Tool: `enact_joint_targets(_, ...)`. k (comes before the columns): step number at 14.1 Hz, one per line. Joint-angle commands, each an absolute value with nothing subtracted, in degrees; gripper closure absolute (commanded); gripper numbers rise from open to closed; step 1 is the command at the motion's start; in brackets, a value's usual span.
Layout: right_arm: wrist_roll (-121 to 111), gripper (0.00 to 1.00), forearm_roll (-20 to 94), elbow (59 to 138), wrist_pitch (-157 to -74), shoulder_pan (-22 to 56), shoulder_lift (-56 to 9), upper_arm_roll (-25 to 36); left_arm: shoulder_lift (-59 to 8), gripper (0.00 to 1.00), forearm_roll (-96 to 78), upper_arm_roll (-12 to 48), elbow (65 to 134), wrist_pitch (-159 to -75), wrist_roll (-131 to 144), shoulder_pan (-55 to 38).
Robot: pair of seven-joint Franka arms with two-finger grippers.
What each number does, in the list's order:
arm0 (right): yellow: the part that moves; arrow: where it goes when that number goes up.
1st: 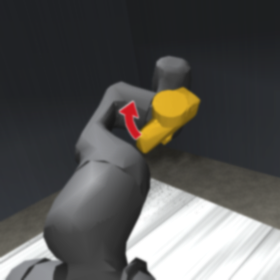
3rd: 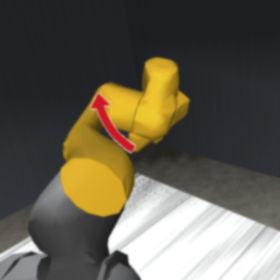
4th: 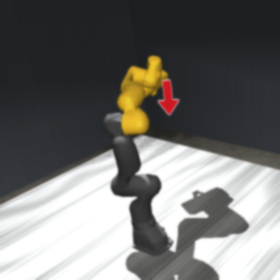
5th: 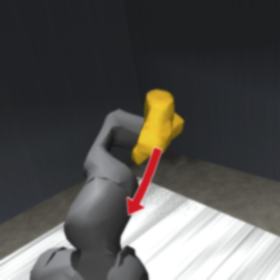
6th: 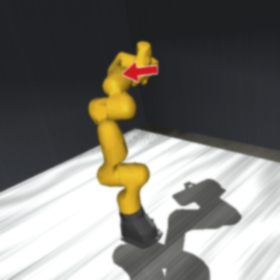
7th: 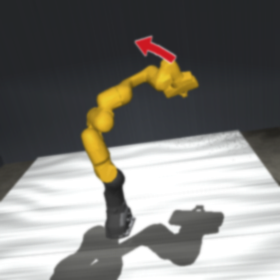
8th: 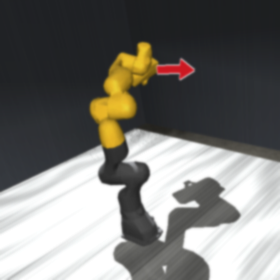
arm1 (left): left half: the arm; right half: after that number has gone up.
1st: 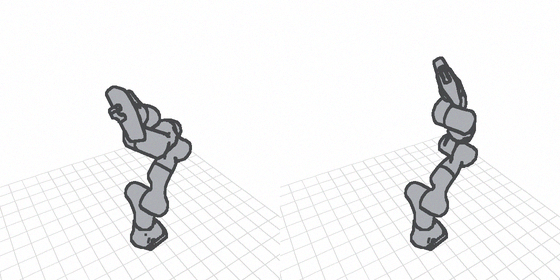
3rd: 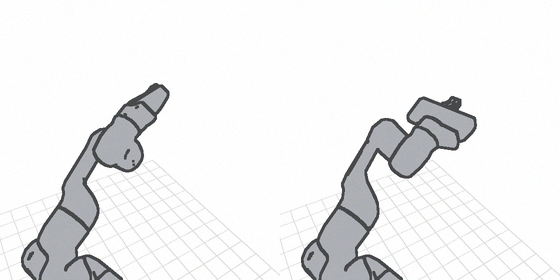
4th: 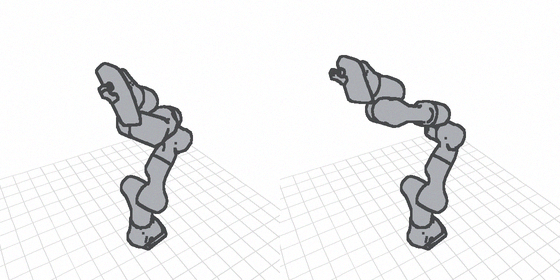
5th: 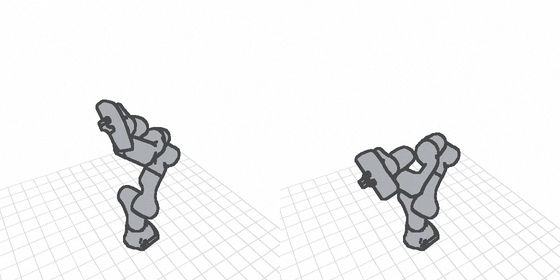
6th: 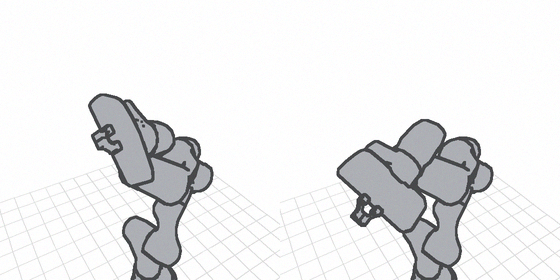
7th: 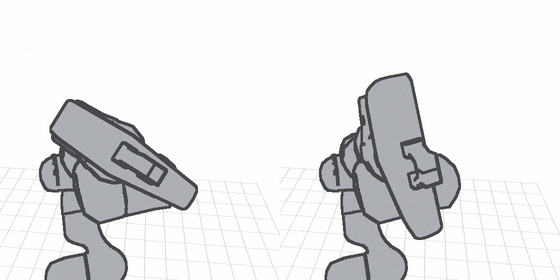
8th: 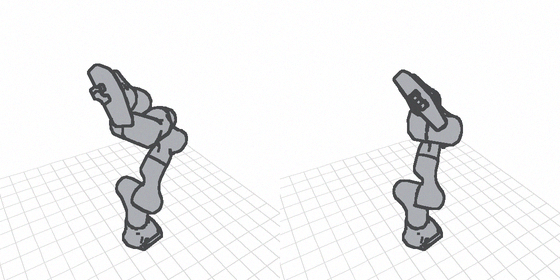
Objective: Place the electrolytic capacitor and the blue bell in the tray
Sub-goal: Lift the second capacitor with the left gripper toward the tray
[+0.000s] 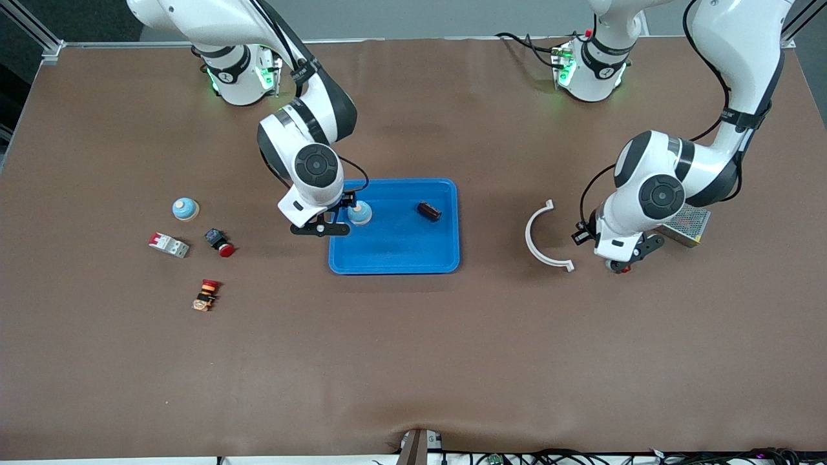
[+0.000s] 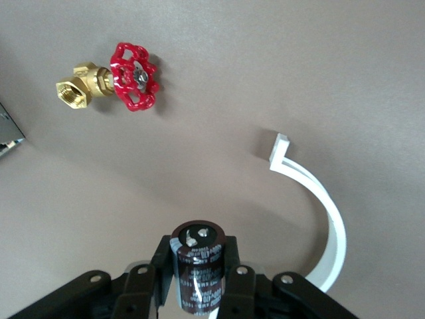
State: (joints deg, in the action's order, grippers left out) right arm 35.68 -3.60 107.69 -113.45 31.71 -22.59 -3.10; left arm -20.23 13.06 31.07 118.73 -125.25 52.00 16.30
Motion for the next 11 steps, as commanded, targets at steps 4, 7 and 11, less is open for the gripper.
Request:
enact_joint_targets(4,41.0,0.00,-6.4,110.2,-124.6,28.5,-27.2,-4.4,-21.2,1.00,12.0,32.8,115.2,-123.9,56.3,15.6)
enact_joint_targets(7,41.1,0.00,-6.4,110.3,-125.2,28.5,-27.6,-4.4,-21.5,1.00,11.9,32.8,114.1,-123.9,59.6,13.9)
enact_joint_targets(11,42.3,0.00,-6.4,110.2,-125.8,29.2,-27.9,-4.4,-23.3,1.00,10.7,32.9,111.9,-123.9,64.7,10.9)
